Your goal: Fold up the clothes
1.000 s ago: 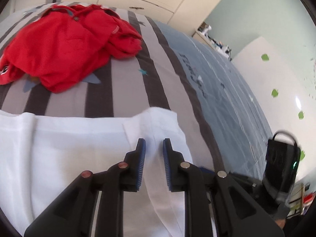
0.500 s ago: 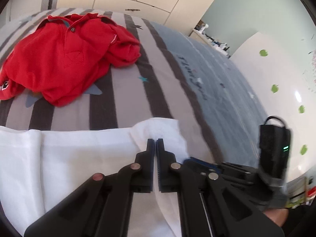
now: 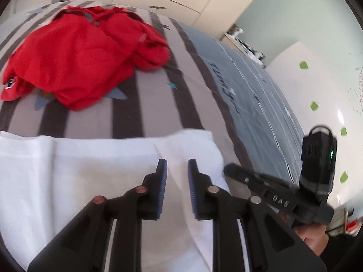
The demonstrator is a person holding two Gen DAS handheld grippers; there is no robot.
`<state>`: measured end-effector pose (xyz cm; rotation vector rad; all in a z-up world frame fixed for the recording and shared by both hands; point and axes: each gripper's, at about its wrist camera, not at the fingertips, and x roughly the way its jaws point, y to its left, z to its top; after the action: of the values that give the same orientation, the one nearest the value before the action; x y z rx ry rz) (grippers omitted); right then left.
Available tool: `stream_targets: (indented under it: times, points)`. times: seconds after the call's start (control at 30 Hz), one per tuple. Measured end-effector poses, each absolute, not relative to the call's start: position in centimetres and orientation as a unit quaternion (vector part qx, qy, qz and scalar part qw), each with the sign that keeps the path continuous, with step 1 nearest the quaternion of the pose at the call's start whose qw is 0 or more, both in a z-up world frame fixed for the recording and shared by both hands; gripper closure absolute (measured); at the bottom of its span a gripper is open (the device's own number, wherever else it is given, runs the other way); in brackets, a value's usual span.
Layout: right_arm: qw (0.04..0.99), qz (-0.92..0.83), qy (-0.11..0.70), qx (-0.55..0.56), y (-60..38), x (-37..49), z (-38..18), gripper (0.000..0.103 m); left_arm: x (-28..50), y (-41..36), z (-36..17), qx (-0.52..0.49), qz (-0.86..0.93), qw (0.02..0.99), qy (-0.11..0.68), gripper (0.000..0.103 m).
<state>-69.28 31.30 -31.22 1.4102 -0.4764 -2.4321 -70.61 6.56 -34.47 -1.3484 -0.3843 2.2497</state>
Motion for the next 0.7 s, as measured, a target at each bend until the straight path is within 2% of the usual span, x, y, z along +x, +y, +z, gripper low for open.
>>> stream_targets:
  times: [0.1, 0.17, 0.43, 0.57, 0.6, 0.7]
  points:
    - [0.147, -0.843, -0.169, 0.489, 31.7, -69.0, -31.0, 0.098, -70.6, 7.9, -35.2, -0.504, 0.818, 0.250, -0.120, 0.085]
    - [0.150, -0.841, -0.171, 0.492, 31.8, -68.6, -30.9, 0.098, -70.5, 7.9, -34.8, -0.496, 0.824, 0.247, -0.114, 0.102]
    - [0.164, -0.827, -0.149, 0.516, 30.7, -66.8, -32.8, 0.098, -71.9, 6.8, -32.4, -0.488, 0.832, 0.242, -0.102, 0.102]
    - [0.160, -0.824, -0.190, 0.509, 31.9, -66.8, -32.5, 0.098, -72.8, 8.4, -32.2, -0.502, 0.825, 0.247, -0.084, 0.102]
    - [0.158, -0.823, -0.200, 0.507, 32.2, -66.9, -32.5, 0.097, -72.8, 8.7, -32.2, -0.503, 0.827, 0.243, -0.070, 0.102]
    - [0.159, -0.818, -0.218, 0.508, 32.4, -67.4, -32.6, 0.083, -72.8, 9.0, -32.9, -0.525, 0.820, 0.226, -0.040, 0.102]
